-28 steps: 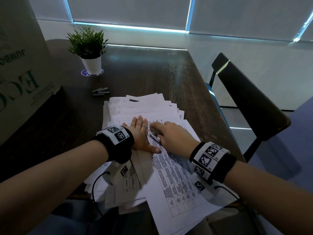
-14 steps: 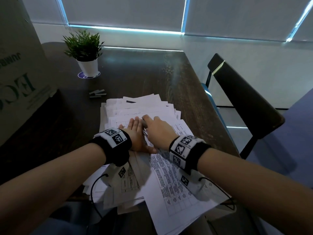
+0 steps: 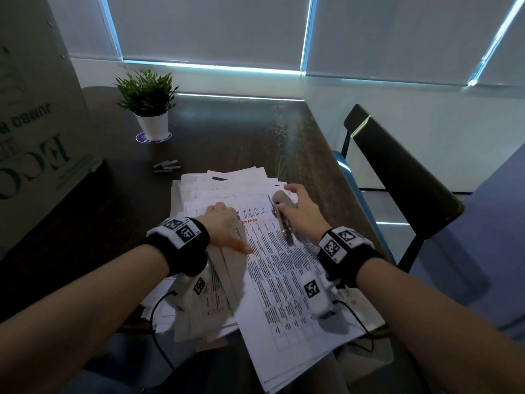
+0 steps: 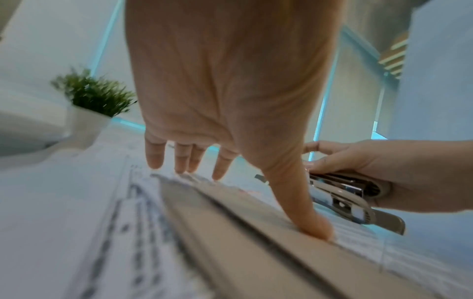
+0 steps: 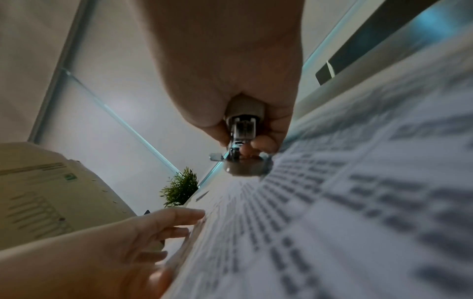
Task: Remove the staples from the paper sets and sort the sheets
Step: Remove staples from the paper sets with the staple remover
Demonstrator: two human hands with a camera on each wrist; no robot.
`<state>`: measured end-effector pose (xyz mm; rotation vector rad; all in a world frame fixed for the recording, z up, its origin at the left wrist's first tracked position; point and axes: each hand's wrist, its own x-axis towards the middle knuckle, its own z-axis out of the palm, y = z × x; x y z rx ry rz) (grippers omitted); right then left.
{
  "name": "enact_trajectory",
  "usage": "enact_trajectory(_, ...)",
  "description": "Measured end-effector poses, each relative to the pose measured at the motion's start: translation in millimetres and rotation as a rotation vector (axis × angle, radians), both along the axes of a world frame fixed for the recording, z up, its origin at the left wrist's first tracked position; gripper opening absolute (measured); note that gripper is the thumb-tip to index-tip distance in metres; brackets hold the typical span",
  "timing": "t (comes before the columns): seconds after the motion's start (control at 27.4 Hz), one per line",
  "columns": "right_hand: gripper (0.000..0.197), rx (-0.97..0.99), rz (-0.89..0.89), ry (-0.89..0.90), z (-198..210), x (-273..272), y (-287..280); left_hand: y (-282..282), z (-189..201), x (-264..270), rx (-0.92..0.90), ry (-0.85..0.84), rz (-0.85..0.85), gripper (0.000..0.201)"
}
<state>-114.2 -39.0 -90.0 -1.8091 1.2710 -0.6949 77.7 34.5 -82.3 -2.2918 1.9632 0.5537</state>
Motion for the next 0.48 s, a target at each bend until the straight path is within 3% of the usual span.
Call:
enact_trajectory(0.15,0.010,-0.125,-0.018,0.089,6.5,-24.4,-0.2,-4.1,10.5,-8.9,0.026,-0.109,-0.013,0.098)
enact_trajectory(0.33,0.029,-0.095,-0.081,0.222,6.4,-63.8,-10.6,-15.4,19.1,-12.2,0.114,-0.162,0.004,0.100)
enact_trajectory(0.48,0.025,-0.081,-0.130,0.297,4.7,-91.2,-15.9,-21.2,19.5,-20.2,0.103,-0.195,-0.013,0.094)
